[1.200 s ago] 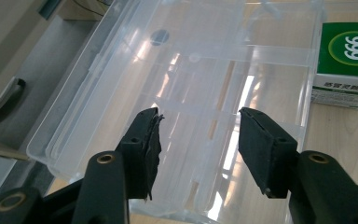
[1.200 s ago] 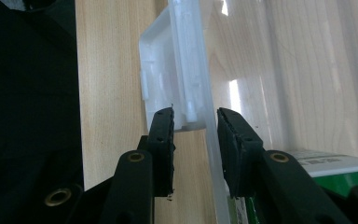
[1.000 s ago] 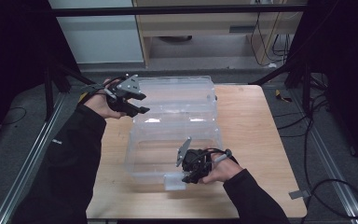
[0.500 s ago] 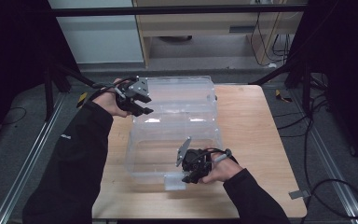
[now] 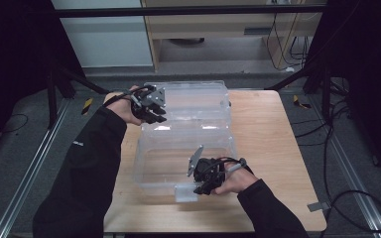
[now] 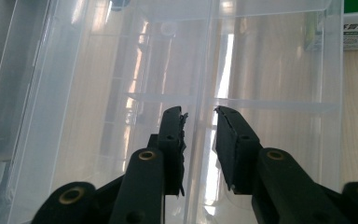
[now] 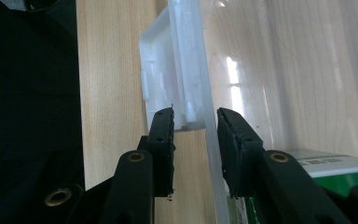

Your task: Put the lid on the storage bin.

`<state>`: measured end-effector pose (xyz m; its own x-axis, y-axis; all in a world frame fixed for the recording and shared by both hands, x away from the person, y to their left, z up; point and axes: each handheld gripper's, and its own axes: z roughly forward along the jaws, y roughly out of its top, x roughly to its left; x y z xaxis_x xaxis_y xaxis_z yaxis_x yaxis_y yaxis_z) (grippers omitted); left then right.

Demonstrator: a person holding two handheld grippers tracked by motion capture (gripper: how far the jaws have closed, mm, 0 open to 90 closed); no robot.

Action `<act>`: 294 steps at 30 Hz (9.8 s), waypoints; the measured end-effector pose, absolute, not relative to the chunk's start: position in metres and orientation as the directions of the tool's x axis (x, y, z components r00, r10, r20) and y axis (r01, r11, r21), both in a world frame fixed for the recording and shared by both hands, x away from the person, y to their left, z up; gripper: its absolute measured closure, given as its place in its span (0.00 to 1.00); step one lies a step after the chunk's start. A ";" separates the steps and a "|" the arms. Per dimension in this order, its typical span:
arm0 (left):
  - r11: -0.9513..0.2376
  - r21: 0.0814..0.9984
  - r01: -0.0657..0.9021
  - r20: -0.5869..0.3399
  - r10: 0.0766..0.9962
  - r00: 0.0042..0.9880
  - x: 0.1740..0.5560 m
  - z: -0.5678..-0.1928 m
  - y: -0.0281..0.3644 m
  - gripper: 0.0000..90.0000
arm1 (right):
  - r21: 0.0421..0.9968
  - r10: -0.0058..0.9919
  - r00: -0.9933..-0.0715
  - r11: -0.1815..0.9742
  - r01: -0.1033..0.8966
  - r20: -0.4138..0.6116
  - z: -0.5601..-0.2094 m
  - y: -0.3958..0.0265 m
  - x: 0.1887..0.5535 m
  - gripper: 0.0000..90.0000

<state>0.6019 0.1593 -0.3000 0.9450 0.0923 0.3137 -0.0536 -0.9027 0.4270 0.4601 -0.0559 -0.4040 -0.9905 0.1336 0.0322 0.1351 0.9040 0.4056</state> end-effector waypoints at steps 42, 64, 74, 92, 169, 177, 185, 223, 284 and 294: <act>-0.937 0.336 -0.093 0.332 0.026 0.943 0.575 -0.290 0.145 0.98 | 0.399 0.167 -0.986 0.904 0.155 0.005 -0.404 -0.054 0.456 0.75; -0.928 0.354 -0.112 0.375 0.032 0.926 0.532 -0.291 0.148 0.98 | 0.390 0.175 -0.984 0.907 0.159 -0.008 -0.403 -0.052 0.453 0.75; -0.919 0.379 -0.106 0.379 0.050 0.924 0.517 -0.294 0.152 0.98 | 0.393 0.171 -0.985 0.907 0.149 -0.022 -0.403 -0.052 0.452 0.75; -0.907 0.407 -0.109 0.375 0.057 0.925 0.504 -0.300 0.156 0.97 | 0.426 0.163 -0.986 0.894 0.135 -0.028 -0.405 -0.057 0.450 0.74; -0.889 0.451 -0.077 0.305 0.073 0.949 0.496 -0.305 0.162 0.96 | 0.926 0.626 -0.767 0.194 0.325 0.138 -0.333 -0.185 0.496 1.00; -0.888 0.453 -0.080 0.297 0.066 0.953 0.495 -0.306 0.163 0.96 | 0.926 0.665 -0.729 0.154 0.345 0.161 -0.339 -0.189 0.507 1.00; -0.886 0.456 -0.082 0.284 0.057 0.957 0.493 -0.308 0.163 0.96 | 0.915 0.668 -0.723 0.157 0.370 0.178 -0.342 -0.191 0.514 1.00; -0.880 0.466 -0.093 0.242 0.026 0.970 0.481 -0.320 0.165 0.96 | 0.906 0.717 -0.671 0.139 0.400 0.186 -0.342 -0.207 0.518 1.00; -0.425 0.880 0.210 0.059 0.537 0.841 0.457 -0.344 0.192 0.55 | 0.898 0.677 -0.712 0.176 0.403 0.186 -0.359 -0.211 0.495 1.00; -0.391 0.885 0.253 0.040 0.605 0.795 0.457 -0.348 0.206 0.77 | 0.902 0.668 -0.717 0.161 0.401 0.200 -0.367 -0.213 0.490 1.00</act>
<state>0.4568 0.2056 -0.3483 0.7955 0.6047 0.0396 0.2534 -0.3913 0.8847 0.4897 -0.2127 -0.3667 -0.7168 0.6680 0.1998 0.4014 0.1610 0.9016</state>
